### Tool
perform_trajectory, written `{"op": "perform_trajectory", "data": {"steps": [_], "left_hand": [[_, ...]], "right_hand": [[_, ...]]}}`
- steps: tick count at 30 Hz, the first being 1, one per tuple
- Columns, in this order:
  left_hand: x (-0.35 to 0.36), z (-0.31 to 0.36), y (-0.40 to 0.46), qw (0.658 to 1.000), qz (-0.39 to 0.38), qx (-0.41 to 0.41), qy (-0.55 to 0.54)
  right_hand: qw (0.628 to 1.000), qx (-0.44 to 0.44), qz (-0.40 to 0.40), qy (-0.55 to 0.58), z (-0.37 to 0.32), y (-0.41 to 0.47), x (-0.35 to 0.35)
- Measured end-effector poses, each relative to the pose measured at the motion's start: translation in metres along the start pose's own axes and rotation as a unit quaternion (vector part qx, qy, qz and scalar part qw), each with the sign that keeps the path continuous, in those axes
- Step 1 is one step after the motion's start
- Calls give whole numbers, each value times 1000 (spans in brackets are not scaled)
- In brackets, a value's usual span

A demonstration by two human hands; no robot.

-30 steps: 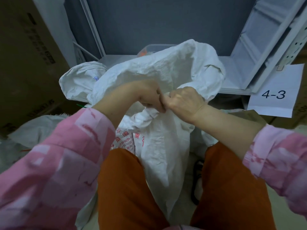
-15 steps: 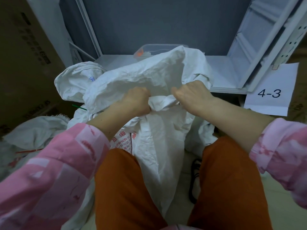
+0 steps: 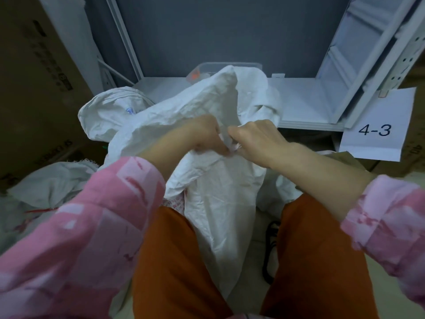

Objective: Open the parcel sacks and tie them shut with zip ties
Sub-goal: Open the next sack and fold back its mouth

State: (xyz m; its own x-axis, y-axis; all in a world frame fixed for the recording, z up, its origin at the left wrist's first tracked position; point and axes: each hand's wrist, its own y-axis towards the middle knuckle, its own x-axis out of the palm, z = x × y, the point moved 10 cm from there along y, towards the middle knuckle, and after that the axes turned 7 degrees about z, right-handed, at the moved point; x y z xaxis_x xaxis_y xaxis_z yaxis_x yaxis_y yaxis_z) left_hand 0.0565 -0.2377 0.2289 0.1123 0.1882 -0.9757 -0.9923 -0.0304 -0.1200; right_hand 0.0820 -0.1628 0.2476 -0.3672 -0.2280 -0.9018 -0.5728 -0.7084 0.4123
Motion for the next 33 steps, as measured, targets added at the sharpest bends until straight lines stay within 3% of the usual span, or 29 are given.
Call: {"op": "perform_trajectory", "data": {"steps": [2, 7, 13, 15, 18, 20, 23, 26, 28, 31, 33], "left_hand": [[-3, 2, -1, 993, 81, 13, 89], [-2, 19, -11, 973, 153, 57, 165], [3, 26, -26, 970, 172, 96, 143], [4, 24, -27, 981, 139, 94, 96], [13, 17, -20, 997, -12, 64, -35], [17, 10, -17, 983, -94, 14, -155], [31, 7, -12, 972, -136, -33, -191], [35, 4, -2, 986, -64, -38, -148], [31, -4, 2, 998, 4, -37, -60], [27, -13, 6, 996, 76, -39, 28], [28, -6, 5, 994, 100, -19, 50]], "right_hand": [[984, 77, -142, 69, 20, -4, 16], [987, 51, -112, -105, 33, 5, 2], [972, -37, -110, -205, 14, -5, 26], [972, -57, -84, -212, 14, -8, 31], [972, -101, 20, -212, 4, -14, 22], [970, -119, 99, -186, -5, -18, 11], [969, -124, 135, -166, -14, -20, 4], [993, -65, 80, -61, -8, -12, -2], [996, 66, 8, 54, 16, -10, -6], [948, 261, 110, 148, 62, -13, -39], [917, 348, 123, 148, 88, -14, -42]]}}
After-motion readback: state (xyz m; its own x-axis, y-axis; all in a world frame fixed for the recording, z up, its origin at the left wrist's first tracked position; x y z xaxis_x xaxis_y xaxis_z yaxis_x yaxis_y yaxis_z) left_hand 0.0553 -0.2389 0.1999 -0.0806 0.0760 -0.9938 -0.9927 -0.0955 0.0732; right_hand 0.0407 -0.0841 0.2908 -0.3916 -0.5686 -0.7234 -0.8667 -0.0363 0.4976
